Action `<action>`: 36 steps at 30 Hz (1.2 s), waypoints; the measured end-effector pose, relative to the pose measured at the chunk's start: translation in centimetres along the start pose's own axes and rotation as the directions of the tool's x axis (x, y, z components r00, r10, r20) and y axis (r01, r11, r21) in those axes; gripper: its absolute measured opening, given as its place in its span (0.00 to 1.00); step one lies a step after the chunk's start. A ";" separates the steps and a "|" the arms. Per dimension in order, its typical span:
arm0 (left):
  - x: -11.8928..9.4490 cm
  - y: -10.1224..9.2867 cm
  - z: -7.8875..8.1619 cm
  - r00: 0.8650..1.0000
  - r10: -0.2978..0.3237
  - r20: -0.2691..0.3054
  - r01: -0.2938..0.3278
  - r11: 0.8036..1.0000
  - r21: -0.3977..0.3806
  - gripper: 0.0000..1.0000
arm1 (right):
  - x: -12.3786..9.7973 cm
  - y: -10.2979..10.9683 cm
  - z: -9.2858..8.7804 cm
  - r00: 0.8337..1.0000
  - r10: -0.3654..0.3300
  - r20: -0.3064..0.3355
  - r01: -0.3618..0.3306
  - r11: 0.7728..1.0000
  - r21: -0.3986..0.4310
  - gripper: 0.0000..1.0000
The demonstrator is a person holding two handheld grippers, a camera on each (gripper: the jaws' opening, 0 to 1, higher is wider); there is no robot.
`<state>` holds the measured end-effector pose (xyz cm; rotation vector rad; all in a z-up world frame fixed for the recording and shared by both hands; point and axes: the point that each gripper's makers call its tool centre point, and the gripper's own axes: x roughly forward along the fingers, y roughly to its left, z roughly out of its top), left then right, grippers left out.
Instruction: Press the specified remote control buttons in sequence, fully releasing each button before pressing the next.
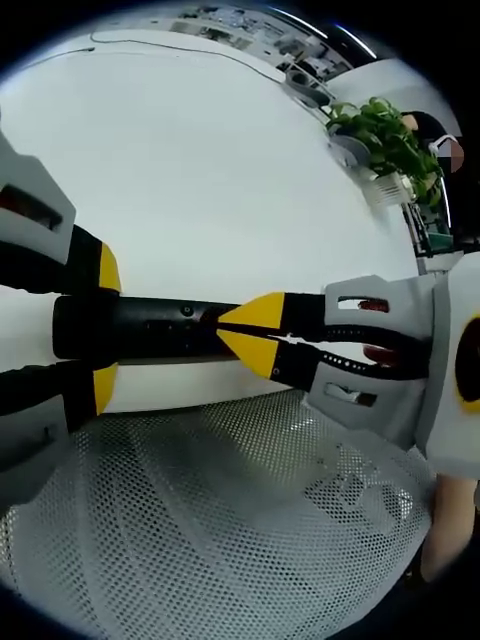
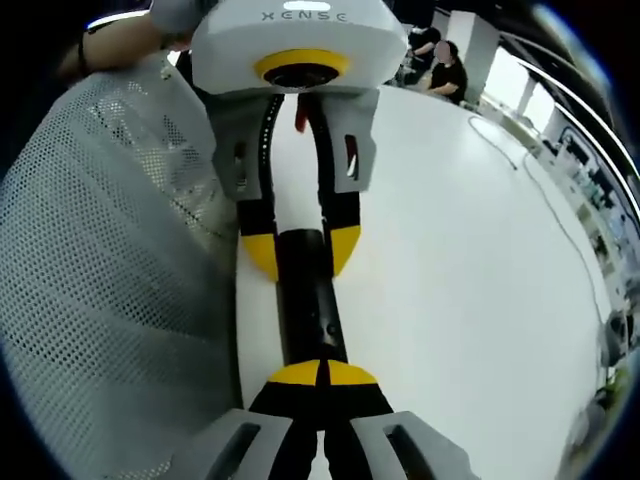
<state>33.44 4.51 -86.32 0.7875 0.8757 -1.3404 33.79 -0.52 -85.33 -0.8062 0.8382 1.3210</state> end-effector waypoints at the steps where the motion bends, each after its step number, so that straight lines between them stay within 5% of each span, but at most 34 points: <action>1: 0.0 0.0 0.0 1.000 0.000 0.000 0.000 1.000 -0.001 0.25 | 0.0 0.0 0.0 1.000 0.003 0.003 -0.003 1.000 -0.003 0.00; 20: 0.0 0.0 0.0 1.000 -0.003 0.002 0.003 1.000 -0.008 0.25 | -0.7 0.0 -1.1 0.999 -0.016 -0.051 0.017 1.000 0.010 0.00; 25: 0.0 0.0 0.0 1.000 -0.003 -0.005 0.004 1.000 0.006 0.25 | -0.5 0.1 -1.1 0.991 -0.068 -0.117 0.051 0.989 -0.141 0.00; 28: 0.0 0.0 0.0 1.000 -0.002 -0.006 0.002 1.000 0.006 0.25 | -0.5 0.0 -1.1 0.992 -0.067 -0.110 0.053 0.991 -0.119 0.00; 32: 0.0 0.0 0.0 1.000 -0.001 -0.002 0.001 1.000 0.003 0.25 | -0.6 -0.2 -1.0 1.000 -0.010 -0.021 0.011 0.999 0.034 0.00; 36: 0.0 0.0 0.0 1.000 0.001 0.000 -0.001 1.000 0.000 0.25 | -0.6 -0.3 -1.0 1.000 -0.001 -0.018 0.001 1.000 0.016 0.00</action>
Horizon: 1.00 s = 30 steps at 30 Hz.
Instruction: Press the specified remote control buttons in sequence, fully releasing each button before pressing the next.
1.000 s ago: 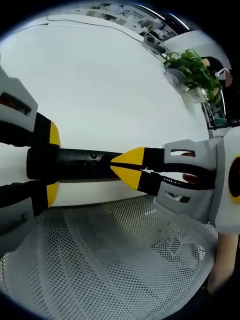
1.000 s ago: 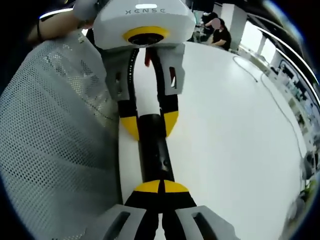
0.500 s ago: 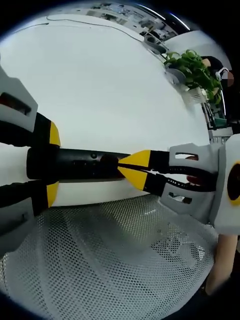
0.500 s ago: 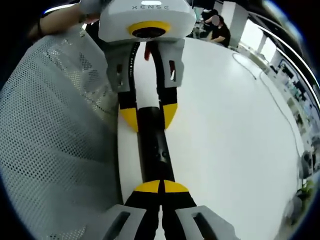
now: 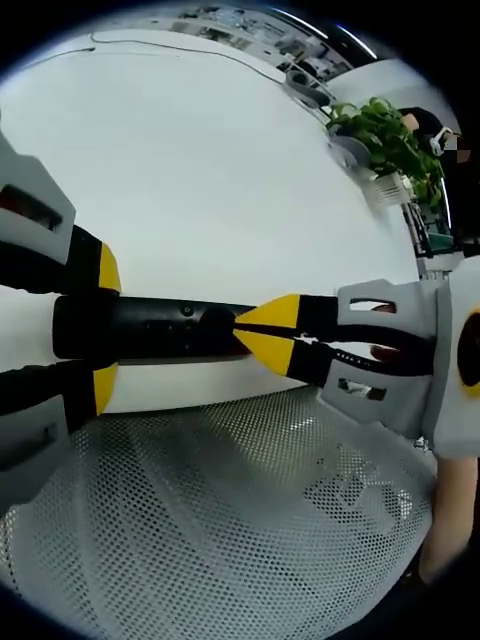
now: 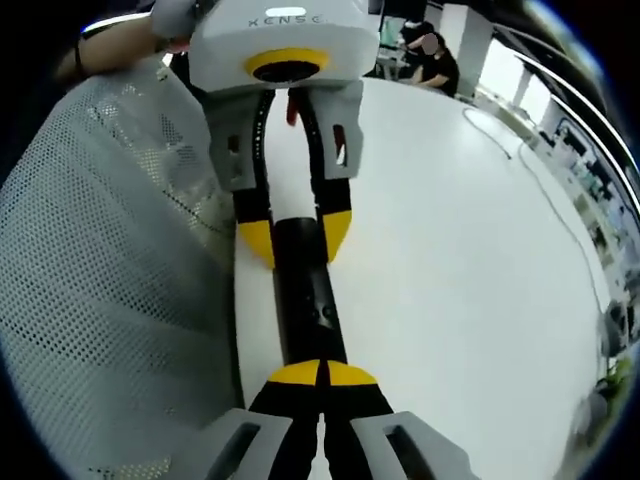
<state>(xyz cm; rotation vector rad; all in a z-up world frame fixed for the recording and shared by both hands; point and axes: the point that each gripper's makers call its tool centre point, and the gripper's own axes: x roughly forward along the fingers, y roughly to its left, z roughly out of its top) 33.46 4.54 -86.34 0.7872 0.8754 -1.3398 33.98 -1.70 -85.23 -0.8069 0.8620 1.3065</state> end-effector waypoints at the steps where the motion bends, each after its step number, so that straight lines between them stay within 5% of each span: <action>1: 0.0 0.0 0.0 1.000 0.000 0.002 0.000 1.000 -0.001 0.25 | 0.0 0.0 0.1 1.000 0.002 0.002 -0.002 1.000 0.015 0.00; 8: 0.0 0.0 0.0 1.000 0.001 0.005 -0.001 1.000 -0.002 0.25 | 0.7 0.6 1.3 1.000 0.002 0.010 -0.001 0.998 -0.057 0.00; 30: 0.0 0.1 0.0 1.000 -0.004 0.017 0.004 1.000 -0.009 0.25 | 0.8 0.3 1.6 1.000 -0.006 0.028 0.006 1.000 -0.015 0.00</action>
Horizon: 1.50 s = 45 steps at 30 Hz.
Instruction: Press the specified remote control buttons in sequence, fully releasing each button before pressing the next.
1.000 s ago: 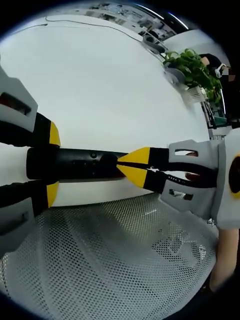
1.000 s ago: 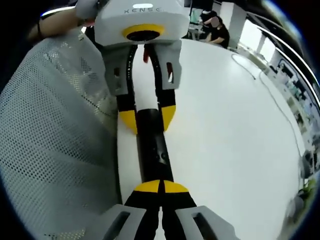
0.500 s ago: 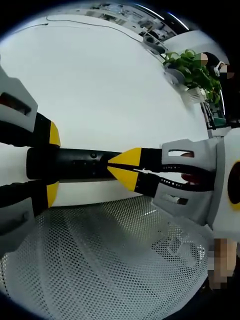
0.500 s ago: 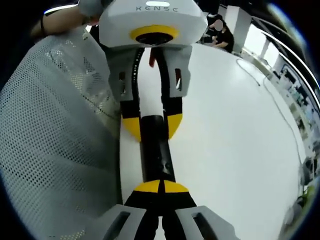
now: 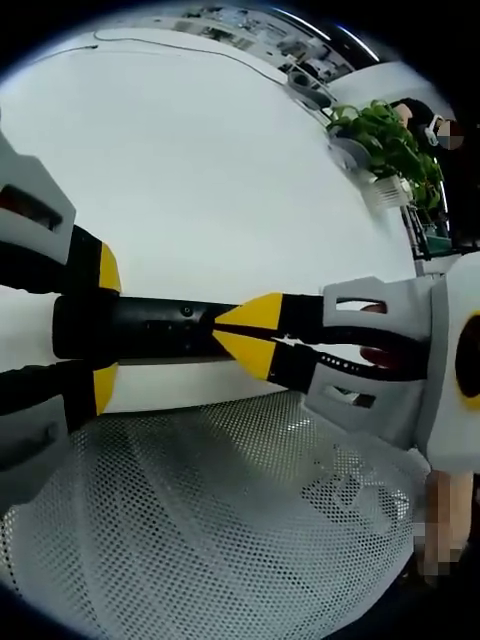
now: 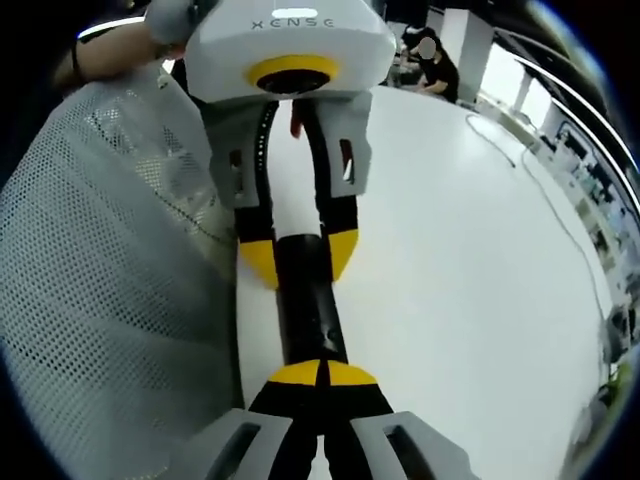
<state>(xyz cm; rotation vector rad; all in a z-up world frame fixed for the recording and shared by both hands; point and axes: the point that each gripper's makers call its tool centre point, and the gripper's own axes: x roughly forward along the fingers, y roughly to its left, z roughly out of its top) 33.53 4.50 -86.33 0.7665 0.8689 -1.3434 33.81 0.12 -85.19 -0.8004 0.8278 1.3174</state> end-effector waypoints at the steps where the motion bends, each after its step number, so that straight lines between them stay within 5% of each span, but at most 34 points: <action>1: 0.0 0.0 0.0 1.000 0.000 0.001 0.000 1.000 -0.001 0.25 | 0.0 0.0 0.1 1.000 -0.002 0.003 0.002 1.000 -0.005 0.00; 23: 0.0 0.0 0.0 1.000 -0.004 0.001 0.004 1.000 -0.014 0.25 | 0.2 0.4 0.4 0.999 -0.032 -0.010 0.030 0.990 -0.135 0.00; 29: 0.0 0.0 0.0 1.000 -0.009 0.008 0.009 1.000 -0.024 0.25 | 0.5 1.7 1.4 1.000 0.010 0.009 -0.009 0.982 -0.189 0.00; 32: 0.0 0.0 0.0 1.000 -0.011 0.008 0.011 1.000 -0.023 0.25 | 0.6 1.8 1.0 1.000 0.007 -0.014 -0.010 0.960 -0.279 0.00; 34: 0.0 0.0 0.0 1.000 -0.011 0.007 0.011 1.000 -0.022 0.25 | 0.7 1.9 1.0 1.000 0.004 -0.019 -0.009 0.964 -0.267 0.00; 40: 0.0 0.0 0.0 1.000 -0.010 0.003 0.010 1.000 -0.013 0.25 | 1.0 2.0 0.8 0.997 -0.047 -0.066 0.014 0.903 -0.429 0.00; 45: 0.0 0.0 0.0 1.000 -0.009 -0.003 0.009 1.000 -0.003 0.25 | 1.0 2.0 0.9 0.997 -0.047 -0.061 0.015 0.894 -0.448 0.00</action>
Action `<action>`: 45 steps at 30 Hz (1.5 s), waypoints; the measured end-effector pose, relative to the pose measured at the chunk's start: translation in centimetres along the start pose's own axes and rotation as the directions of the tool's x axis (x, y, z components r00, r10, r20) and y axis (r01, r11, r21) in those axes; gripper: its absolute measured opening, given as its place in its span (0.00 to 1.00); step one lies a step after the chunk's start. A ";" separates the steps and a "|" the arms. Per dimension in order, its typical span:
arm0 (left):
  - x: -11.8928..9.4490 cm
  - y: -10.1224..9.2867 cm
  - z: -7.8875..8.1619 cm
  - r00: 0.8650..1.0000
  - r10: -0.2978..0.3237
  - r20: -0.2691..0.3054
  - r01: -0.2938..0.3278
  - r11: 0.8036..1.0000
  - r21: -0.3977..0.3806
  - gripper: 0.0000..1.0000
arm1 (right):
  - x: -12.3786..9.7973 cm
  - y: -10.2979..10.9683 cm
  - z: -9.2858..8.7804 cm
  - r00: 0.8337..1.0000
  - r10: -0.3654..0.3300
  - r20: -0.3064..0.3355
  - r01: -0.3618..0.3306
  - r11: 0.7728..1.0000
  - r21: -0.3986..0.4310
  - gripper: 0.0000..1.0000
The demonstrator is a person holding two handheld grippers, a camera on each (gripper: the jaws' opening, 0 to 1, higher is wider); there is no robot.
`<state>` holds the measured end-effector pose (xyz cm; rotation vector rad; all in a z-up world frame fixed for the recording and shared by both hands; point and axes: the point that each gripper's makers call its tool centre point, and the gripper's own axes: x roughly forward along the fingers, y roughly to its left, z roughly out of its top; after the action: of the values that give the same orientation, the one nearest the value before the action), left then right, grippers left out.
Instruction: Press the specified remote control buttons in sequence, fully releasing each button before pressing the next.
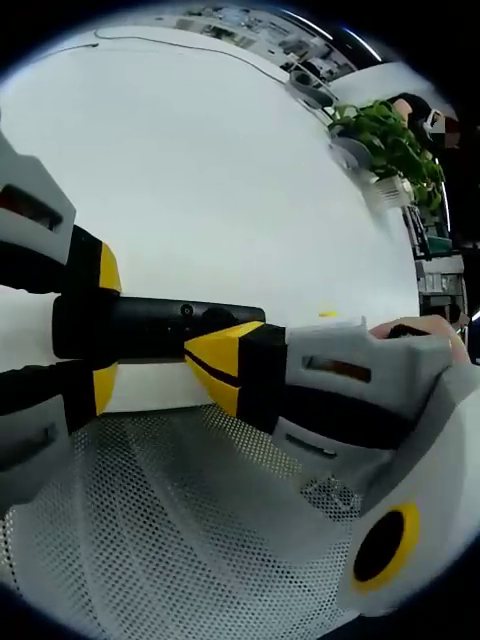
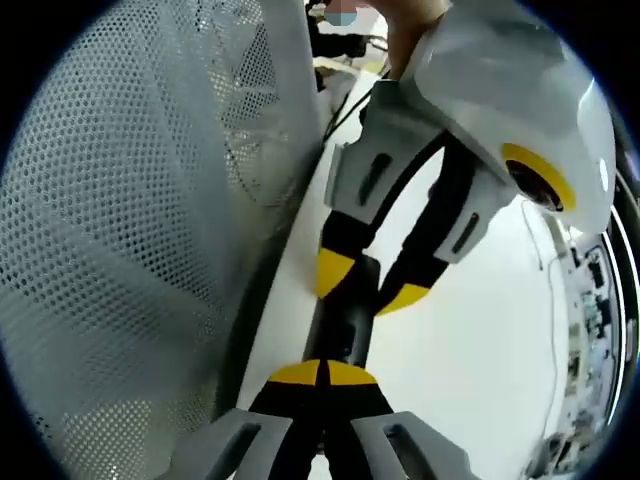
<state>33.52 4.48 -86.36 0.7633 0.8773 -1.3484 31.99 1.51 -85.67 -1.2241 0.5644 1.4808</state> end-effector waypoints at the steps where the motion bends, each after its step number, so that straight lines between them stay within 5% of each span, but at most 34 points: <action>1: 0.0 0.0 0.0 1.000 0.000 0.000 0.000 1.000 0.000 0.25 | 0.0 0.0 0.0 1.000 -0.001 0.000 0.001 1.000 -0.006 0.00; 12: 0.0 0.0 0.0 1.000 0.002 -0.007 -0.002 1.000 0.010 0.25 | 0.2 -0.1 0.4 1.000 -0.024 -0.007 0.024 0.997 -0.069 0.00; 19: -0.1 0.0 0.0 1.000 0.004 -0.004 -0.003 1.000 0.008 0.25 | 0.0 -0.2 0.4 0.999 0.016 0.047 -0.022 0.994 0.109 0.00; 28: 0.0 0.0 0.0 1.000 0.002 0.009 -0.002 1.000 0.008 0.25 | -0.4 -1.4 -0.1 0.995 -0.009 0.104 -0.026 0.944 0.330 0.00; 33: -0.1 0.0 0.0 1.000 0.001 0.012 -0.001 1.000 0.005 0.25 | -0.3 -1.3 0.1 0.995 -0.006 0.096 -0.024 0.950 0.312 0.00; 38: -0.1 0.0 0.0 1.000 0.004 0.011 -0.004 1.000 0.005 0.25 | -0.1 -1.8 -0.1 0.998 -0.022 0.064 -0.005 0.920 0.391 0.00; 41: -0.1 0.0 0.0 1.000 0.005 0.014 -0.005 1.000 0.007 0.25 | 0.1 -1.9 0.0 0.999 -0.033 0.014 0.026 0.931 0.365 0.00; 45: 0.0 0.0 0.0 1.000 0.006 0.014 -0.006 1.000 0.009 0.25 | 0.1 -2.2 -0.2 1.000 -0.029 -0.001 0.026 0.912 0.410 0.00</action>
<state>33.56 4.51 -86.33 0.7623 0.8582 -1.3514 34.08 2.05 -85.31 -0.8927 0.8059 1.2587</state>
